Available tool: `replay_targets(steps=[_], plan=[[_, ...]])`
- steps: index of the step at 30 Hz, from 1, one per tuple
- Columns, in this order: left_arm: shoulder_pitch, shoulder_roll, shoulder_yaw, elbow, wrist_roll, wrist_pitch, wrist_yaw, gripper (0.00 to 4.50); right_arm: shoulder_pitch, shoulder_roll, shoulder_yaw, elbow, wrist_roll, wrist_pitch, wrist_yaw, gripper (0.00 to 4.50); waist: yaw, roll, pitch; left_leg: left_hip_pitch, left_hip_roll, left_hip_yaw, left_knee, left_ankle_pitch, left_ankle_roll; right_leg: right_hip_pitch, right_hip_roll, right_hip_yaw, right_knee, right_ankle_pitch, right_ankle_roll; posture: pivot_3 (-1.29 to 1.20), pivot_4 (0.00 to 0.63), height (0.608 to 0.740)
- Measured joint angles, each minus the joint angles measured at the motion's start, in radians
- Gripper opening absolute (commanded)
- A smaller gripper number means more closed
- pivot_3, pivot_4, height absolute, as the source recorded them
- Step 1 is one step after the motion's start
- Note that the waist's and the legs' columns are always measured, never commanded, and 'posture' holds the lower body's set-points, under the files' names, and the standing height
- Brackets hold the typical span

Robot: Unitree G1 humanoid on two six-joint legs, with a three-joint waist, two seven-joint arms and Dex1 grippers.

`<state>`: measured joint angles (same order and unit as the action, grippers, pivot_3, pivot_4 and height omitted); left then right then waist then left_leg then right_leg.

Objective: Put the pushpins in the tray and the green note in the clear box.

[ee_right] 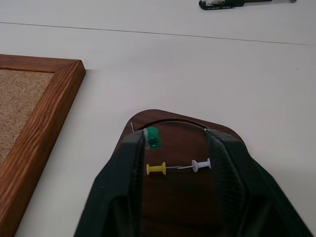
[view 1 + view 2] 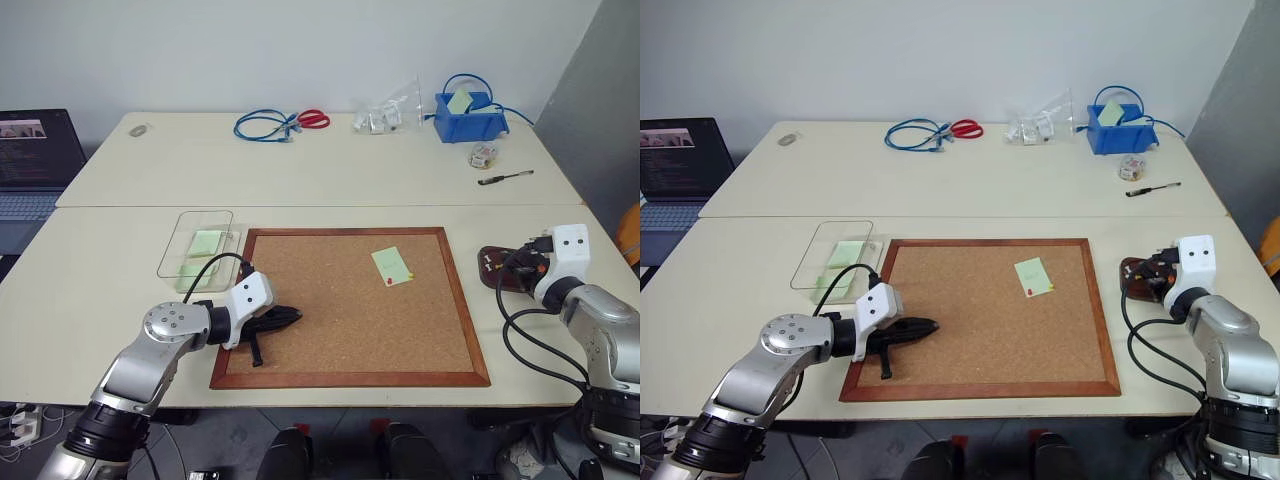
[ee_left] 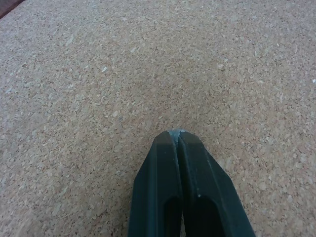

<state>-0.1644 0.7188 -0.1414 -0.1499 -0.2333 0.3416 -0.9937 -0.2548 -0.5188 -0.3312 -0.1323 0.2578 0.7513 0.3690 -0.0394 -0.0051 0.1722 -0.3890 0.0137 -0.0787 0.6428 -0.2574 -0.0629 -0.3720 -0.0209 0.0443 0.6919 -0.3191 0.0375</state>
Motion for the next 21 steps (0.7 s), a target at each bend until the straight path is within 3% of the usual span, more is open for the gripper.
replay_targets(steps=[7,21], plan=[[0.000,0.000,0.000,0.002,0.000,-0.001,-0.001,0.00,0.001,0.000,0.000,0.000,0.000,0.000,-0.003,4.15,0.000,0.000,0.000,0.000,0.000,0.000,0.000,0.000,0.000,0.000,0.000,0.000,0.000,0.000,0.000,0.00,0.150,0.740],[-0.003,0.000,-0.002,0.012,0.000,-0.005,-0.002,0.00,0.006,-0.007,0.001,0.006,-0.003,-0.002,-0.017,4.15,0.000,0.000,0.000,0.000,0.000,0.000,0.000,0.000,0.000,0.000,0.000,0.000,0.000,0.000,0.000,0.00,0.150,0.740]])
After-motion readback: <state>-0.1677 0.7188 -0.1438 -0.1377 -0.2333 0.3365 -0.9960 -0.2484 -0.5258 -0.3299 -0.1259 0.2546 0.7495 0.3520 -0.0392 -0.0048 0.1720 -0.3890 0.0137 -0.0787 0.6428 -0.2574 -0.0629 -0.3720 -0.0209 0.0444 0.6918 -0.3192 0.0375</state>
